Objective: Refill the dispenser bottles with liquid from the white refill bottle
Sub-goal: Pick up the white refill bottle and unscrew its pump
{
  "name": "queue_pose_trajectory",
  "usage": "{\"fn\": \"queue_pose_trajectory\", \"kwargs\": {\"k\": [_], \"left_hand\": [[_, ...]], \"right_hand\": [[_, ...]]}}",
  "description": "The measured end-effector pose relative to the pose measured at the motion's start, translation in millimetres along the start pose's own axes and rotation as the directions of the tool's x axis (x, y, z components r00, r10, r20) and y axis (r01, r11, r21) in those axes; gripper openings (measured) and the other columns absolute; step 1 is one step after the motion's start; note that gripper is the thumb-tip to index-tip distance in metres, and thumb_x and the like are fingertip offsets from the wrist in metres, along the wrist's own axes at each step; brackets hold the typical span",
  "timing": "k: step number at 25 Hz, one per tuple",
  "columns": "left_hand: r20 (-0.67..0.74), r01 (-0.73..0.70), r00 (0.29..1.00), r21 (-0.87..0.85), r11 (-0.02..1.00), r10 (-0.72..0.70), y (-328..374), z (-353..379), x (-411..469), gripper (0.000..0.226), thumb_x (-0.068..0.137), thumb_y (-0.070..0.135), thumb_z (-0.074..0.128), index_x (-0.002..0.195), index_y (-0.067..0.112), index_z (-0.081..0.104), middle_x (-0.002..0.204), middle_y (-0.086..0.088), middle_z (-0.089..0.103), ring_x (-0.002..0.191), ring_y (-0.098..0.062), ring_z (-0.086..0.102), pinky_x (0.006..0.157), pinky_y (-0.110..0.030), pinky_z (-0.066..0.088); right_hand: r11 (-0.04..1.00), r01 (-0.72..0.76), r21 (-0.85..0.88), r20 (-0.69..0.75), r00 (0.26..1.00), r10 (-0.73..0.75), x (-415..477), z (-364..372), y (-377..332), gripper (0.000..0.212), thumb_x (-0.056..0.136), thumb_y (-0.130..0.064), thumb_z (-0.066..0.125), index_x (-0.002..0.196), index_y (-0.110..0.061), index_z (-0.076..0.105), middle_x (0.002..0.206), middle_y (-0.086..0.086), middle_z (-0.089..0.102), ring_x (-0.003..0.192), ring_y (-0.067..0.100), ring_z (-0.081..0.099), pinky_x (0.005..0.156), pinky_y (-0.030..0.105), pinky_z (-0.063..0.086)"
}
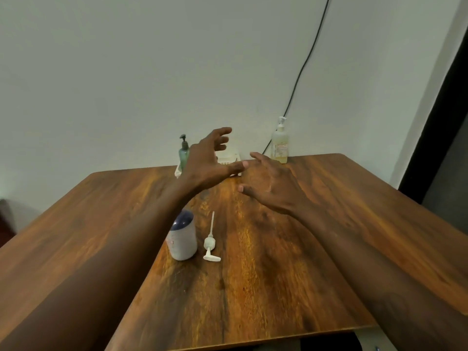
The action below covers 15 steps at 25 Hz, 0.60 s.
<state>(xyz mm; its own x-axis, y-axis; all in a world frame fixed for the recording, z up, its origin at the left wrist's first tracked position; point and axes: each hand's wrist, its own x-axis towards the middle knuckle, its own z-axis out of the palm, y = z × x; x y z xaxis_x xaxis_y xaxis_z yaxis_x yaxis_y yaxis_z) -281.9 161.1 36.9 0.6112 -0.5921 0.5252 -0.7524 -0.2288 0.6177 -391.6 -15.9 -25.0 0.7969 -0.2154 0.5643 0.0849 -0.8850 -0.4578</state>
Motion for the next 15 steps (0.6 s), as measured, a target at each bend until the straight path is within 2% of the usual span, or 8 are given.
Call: {"fn": "queue_pose_trajectory", "kwargs": {"k": [3, 5, 10, 13, 15], "left_hand": [[0.027, 0.053, 0.998, -0.002, 0.999, -0.053, 6.1, 35.6, 44.3, 0.096, 0.071, 0.054, 0.089, 0.151, 0.027, 0.045, 0.147, -0.003, 0.058, 0.128, -0.018, 0.059, 0.095, -0.031, 0.051], [0.049, 0.107, 0.993, -0.009, 0.994, -0.106, 4.6, 59.9, 75.0, 0.093, 0.072, 0.048, 0.090, 0.151, 0.026, 0.045, 0.147, -0.003, 0.058, 0.128, -0.020, 0.059, 0.095, -0.030, 0.049], [0.121, 0.226, 0.969, -0.076, 0.971, -0.216, -14.5, 130.9, 152.0, 0.092, 0.073, 0.039, 0.091, 0.150, 0.024, 0.045, 0.148, -0.006, 0.055, 0.130, -0.025, 0.057, 0.105, -0.041, 0.052], [0.170, 0.299, 0.943, -0.055, 0.953, -0.287, -40.4, 180.9, 196.7, 0.091, 0.074, 0.037, 0.090, 0.151, 0.024, 0.043, 0.150, -0.006, 0.053, 0.132, -0.027, 0.056, 0.106, -0.042, 0.051], [0.182, 0.389, 0.912, -0.096, 0.916, -0.368, -61.2, 211.5, 222.4, 0.086, 0.080, 0.037, 0.086, 0.152, 0.024, 0.041, 0.153, -0.007, 0.051, 0.135, -0.029, 0.053, 0.106, -0.044, 0.048]], "right_hand": [[0.995, -0.101, 0.026, -0.005, 0.995, 0.101, 21.2, -12.2, 31.5, 0.088, 0.082, -0.068, 0.069, 0.154, -0.033, 0.032, 0.158, -0.001, 0.042, 0.141, 0.024, 0.044, 0.114, 0.047, 0.041], [0.987, -0.156, 0.043, -0.024, 0.987, 0.157, 40.2, -17.9, 55.8, 0.085, 0.083, -0.061, 0.073, 0.153, -0.033, 0.033, 0.157, 0.001, 0.044, 0.140, 0.025, 0.046, 0.114, 0.047, 0.042], [0.940, -0.304, 0.155, -0.097, 0.942, 0.321, 96.0, -15.6, 139.9, 0.082, 0.083, -0.054, 0.077, 0.149, -0.025, 0.040, 0.148, 0.004, 0.054, 0.130, 0.024, 0.056, 0.096, 0.030, 0.050], [0.891, -0.398, 0.220, -0.101, 0.899, 0.426, 126.8, -5.9, 194.3, 0.082, 0.083, -0.047, 0.080, 0.149, -0.020, 0.040, 0.150, 0.005, 0.052, 0.132, 0.026, 0.055, 0.086, 0.015, 0.044], [0.855, -0.460, 0.239, -0.080, 0.869, 0.489, 144.3, 4.7, 229.7, 0.079, 0.085, -0.038, 0.081, 0.149, -0.019, 0.039, 0.152, 0.006, 0.051, 0.132, 0.027, 0.055, 0.083, 0.013, 0.041]]}}
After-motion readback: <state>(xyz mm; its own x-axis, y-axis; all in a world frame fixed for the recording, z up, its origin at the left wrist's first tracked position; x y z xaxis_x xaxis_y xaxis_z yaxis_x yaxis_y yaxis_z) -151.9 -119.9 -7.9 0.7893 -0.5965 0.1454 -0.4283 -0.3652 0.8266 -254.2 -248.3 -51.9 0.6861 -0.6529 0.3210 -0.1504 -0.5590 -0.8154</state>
